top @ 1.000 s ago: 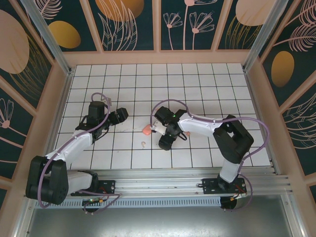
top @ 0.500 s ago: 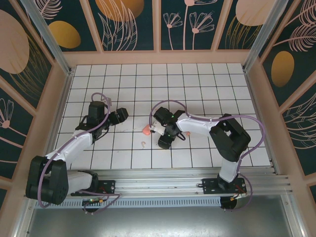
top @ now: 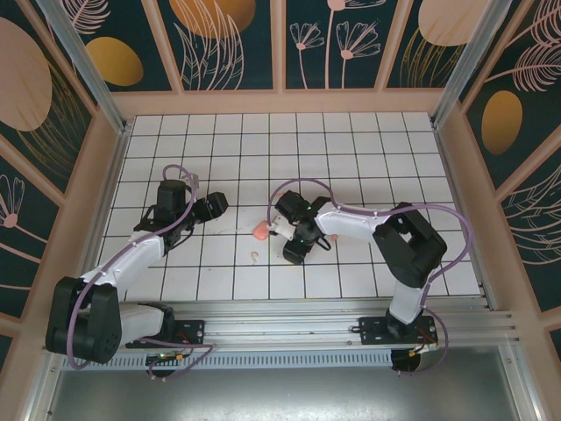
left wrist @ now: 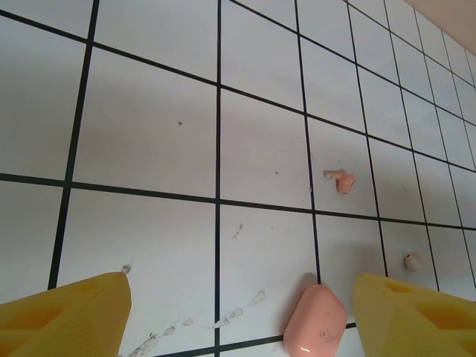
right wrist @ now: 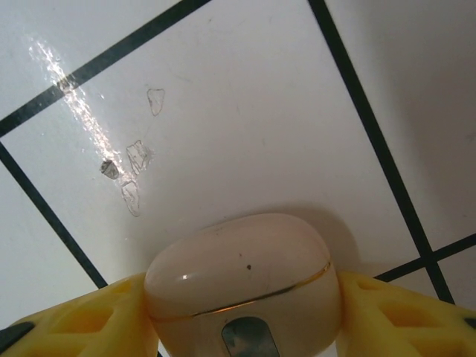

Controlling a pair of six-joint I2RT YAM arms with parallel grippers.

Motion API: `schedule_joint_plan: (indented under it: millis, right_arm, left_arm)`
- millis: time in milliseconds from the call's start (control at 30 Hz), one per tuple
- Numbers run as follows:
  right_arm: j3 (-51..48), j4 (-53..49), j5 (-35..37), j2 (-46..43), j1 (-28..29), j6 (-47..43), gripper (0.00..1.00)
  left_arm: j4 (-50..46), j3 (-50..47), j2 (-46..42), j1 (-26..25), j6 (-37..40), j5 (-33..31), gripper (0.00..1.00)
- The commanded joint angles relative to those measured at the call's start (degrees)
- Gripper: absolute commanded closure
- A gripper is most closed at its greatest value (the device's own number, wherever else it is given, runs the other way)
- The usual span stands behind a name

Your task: Insert wireless bluetooth earbuds into charging case

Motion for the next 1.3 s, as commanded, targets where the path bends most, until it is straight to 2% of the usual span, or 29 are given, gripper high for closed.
schedule_joint_plan:
  millis: [0,167,400,533,733,933,1100,1267]
  right_arm:
    - [-2.04,3.44,-1.94,-3.46,-1.79,3.37,0.45]
    - [-6.46,12.35,-9.97,-10.17,-6.29,11.43,0.48]
    - [-11.06,31.08,-21.13,-17.24,-10.30,37.17,0.49]
    - [-12.56,40.26,-22.61,-18.66,-10.77,50.91,0.49]
    - [-13.34,49.04,-24.29,-19.38,-11.12,64.87,0.49]
    - [-15.26,59.11,-26.14,-19.82,-11.21,75.24,0.48]
    - [-15.81,62.31,-25.27,-20.41,-11.29,78.40,0.48]
    - [-16.86,65.60,-23.89,-20.88,-10.53,80.94,0.48]
  left_arm:
    - [0.30,0.41,-0.22,0.01,1.40,0.97,0.23]
    - [2.49,-0.06,-1.61,0.03,3.25,2.22,0.25]
    - [8.98,-1.32,-4.37,-1.71,7.21,4.48,0.26]
    - [12.69,-1.95,-4.96,-4.01,10.46,5.40,0.27]
    - [19.51,-4.53,-7.63,-6.85,15.70,8.36,0.27]
    - [25.00,-7.30,-10.66,-8.17,21.89,12.53,0.33]
    - [26.71,-7.72,-10.37,-9.34,27.04,16.77,0.36]
    - [28.17,-6.83,-8.94,-12.42,30.07,17.45,0.36]
